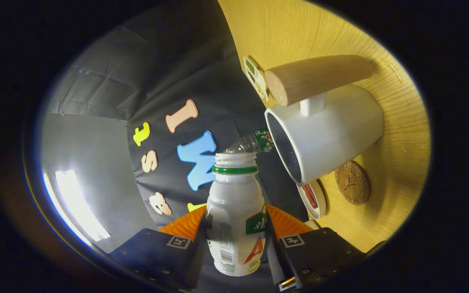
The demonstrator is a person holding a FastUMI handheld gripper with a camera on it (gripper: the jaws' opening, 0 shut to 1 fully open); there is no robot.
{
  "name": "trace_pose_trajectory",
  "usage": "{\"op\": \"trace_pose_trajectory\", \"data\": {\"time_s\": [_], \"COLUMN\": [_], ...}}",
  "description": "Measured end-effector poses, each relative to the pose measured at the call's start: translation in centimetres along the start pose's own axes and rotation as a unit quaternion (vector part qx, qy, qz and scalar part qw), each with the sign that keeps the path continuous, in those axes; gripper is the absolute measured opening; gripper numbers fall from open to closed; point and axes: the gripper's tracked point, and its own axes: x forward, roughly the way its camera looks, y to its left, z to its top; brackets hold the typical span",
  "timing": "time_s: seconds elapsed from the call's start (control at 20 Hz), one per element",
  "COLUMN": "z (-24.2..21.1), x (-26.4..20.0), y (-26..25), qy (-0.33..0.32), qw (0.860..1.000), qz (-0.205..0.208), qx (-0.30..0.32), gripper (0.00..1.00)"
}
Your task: Take the bottle from table, then pour the juice into the cup, finally place the bottle on the coaster
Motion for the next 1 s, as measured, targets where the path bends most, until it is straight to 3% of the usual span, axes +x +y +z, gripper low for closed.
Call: {"op": "trace_pose_trajectory", "data": {"time_s": [0.5,1.0], "z": [0.2,-0.2], "x": [-0.1,0.0], "y": [-1.3,-3.3], "qy": [0.002,0.016], "qw": [1.0,0.984], "qz": [-0.012,-0.047], "qx": [-0.024,-0.169], "gripper": [0.65,0.65]}}
